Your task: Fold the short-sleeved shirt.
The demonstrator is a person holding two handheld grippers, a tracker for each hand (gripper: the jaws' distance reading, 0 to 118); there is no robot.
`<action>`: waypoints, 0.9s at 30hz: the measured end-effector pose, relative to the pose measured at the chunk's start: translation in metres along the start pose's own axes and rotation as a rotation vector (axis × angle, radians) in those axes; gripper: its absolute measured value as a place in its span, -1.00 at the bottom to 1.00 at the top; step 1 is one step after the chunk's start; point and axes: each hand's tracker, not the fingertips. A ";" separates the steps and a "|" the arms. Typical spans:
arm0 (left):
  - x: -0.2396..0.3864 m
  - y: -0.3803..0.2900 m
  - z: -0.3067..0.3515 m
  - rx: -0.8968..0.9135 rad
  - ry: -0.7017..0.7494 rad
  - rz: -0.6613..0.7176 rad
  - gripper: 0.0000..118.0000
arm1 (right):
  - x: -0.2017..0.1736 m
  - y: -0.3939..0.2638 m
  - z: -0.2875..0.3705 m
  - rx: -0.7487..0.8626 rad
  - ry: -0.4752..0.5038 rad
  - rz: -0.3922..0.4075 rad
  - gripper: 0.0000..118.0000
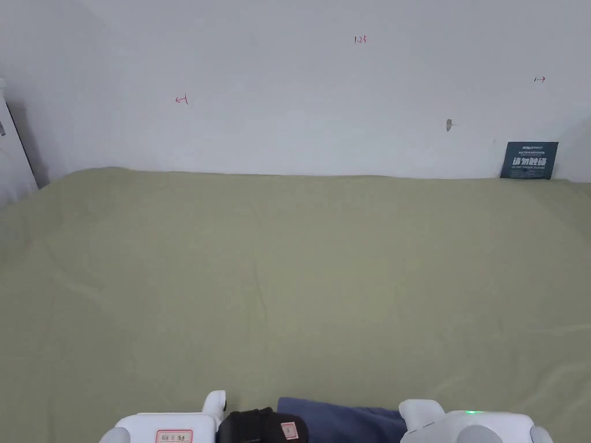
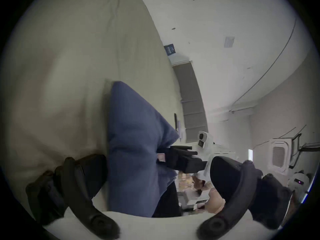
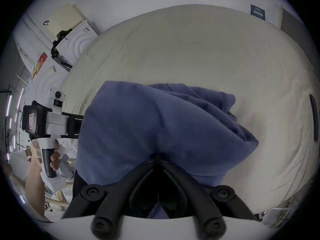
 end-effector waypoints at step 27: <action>-0.001 0.046 0.129 0.080 0.258 -0.087 -0.63 | -0.094 0.037 0.024 0.103 0.031 0.014 -1.00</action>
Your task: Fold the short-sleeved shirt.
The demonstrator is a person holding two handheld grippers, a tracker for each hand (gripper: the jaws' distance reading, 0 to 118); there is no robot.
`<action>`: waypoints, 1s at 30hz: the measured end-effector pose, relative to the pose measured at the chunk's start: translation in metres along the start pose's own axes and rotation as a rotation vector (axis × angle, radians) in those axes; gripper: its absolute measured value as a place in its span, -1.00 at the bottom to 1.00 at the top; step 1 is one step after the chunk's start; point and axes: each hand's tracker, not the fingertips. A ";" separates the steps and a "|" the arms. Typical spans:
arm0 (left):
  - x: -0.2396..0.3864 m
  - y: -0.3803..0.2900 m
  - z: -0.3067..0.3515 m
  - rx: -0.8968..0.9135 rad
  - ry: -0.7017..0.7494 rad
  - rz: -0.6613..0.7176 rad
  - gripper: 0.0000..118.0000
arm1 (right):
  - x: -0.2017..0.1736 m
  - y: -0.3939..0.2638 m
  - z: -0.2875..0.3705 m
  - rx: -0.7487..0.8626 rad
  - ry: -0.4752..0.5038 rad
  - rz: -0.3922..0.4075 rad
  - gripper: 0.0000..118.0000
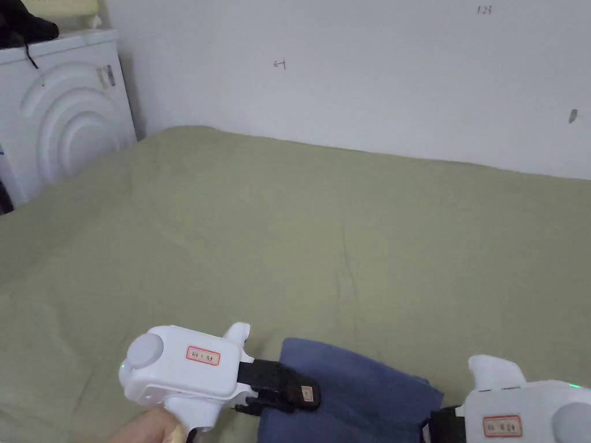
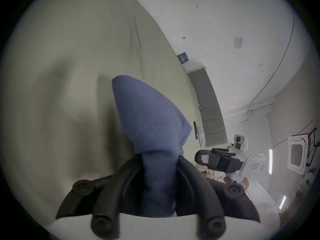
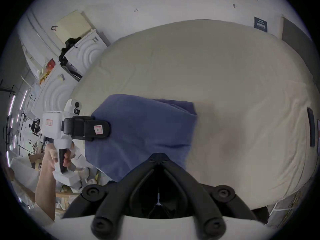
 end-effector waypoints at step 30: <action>-0.107 0.077 0.323 0.306 0.401 0.112 -1.00 | -0.120 0.041 -0.115 -0.131 0.022 0.155 -1.00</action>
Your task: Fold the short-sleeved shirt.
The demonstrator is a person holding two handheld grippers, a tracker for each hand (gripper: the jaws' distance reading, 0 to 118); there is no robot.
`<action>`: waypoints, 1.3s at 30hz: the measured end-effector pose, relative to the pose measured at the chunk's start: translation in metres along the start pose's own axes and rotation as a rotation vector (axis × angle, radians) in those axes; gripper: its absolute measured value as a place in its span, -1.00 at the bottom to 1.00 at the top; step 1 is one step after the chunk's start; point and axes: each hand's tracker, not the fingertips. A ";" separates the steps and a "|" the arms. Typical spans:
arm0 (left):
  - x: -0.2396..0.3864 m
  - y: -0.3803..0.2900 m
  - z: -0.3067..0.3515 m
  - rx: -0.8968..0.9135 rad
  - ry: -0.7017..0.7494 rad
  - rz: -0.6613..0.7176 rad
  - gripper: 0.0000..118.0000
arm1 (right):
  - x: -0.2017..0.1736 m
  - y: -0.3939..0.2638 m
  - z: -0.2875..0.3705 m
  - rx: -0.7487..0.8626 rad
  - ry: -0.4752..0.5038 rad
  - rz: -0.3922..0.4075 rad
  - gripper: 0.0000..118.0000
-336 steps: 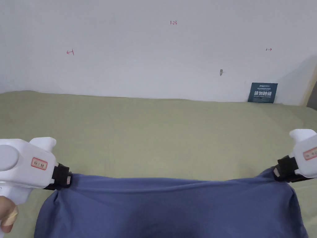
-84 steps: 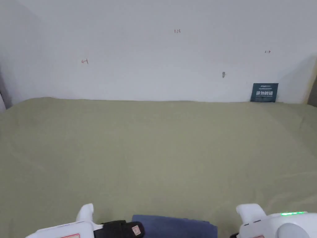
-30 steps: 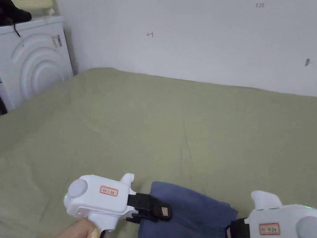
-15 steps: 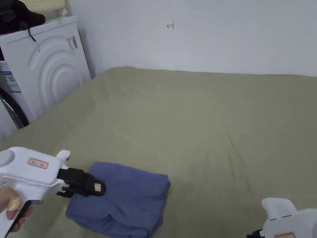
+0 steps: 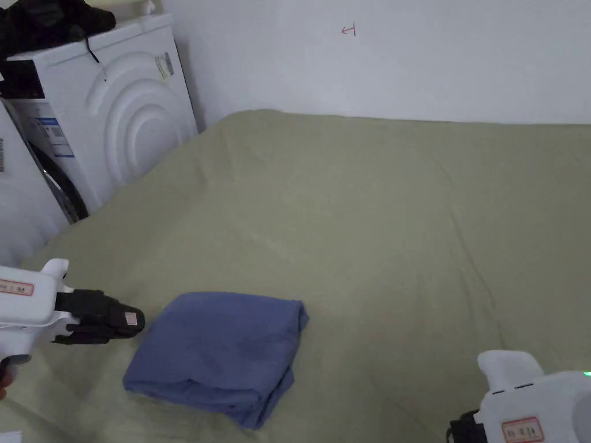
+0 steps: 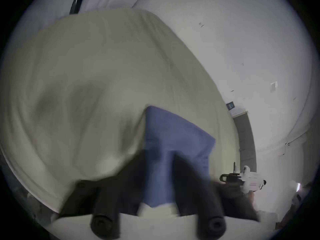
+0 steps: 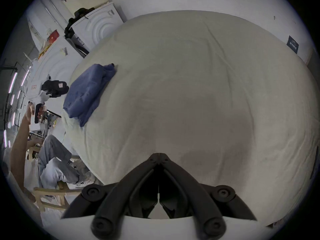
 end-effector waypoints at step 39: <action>0.518 -0.278 -0.188 0.450 0.115 -0.607 -1.00 | 0.261 -0.104 0.260 0.597 -0.547 -0.143 -1.00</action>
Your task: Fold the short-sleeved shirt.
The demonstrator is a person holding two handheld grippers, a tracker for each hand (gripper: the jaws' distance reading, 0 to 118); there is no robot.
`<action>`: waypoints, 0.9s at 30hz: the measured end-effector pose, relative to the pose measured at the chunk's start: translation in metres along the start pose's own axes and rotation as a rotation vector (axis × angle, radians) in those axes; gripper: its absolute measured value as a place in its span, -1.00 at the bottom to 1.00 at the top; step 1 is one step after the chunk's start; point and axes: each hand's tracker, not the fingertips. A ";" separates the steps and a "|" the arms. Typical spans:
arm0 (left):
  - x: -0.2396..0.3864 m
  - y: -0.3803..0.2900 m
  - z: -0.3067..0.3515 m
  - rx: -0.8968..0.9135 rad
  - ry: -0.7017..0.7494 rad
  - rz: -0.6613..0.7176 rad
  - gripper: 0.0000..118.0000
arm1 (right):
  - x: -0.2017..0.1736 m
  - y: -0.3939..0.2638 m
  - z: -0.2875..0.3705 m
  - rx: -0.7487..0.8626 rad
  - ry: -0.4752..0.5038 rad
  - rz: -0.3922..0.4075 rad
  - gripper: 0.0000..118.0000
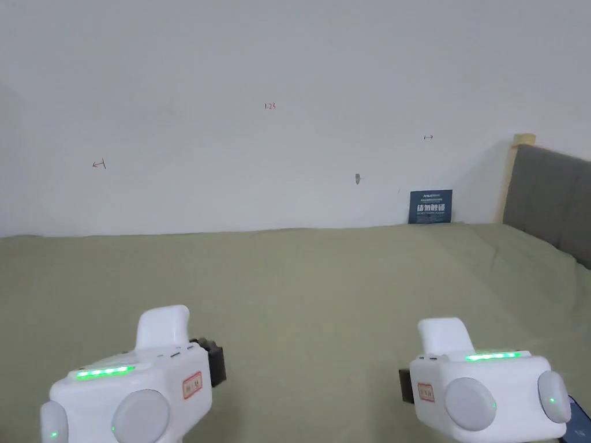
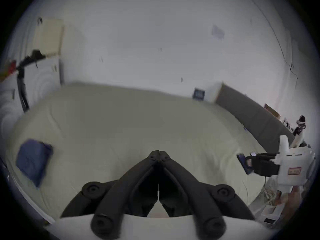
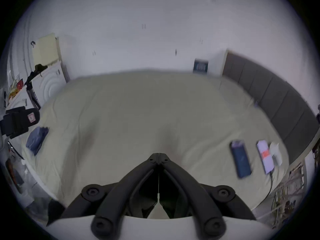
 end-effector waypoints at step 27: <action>-0.038 0.028 0.043 0.260 0.192 -0.090 1.00 | 0.007 0.016 0.029 0.358 -0.107 -0.029 0.99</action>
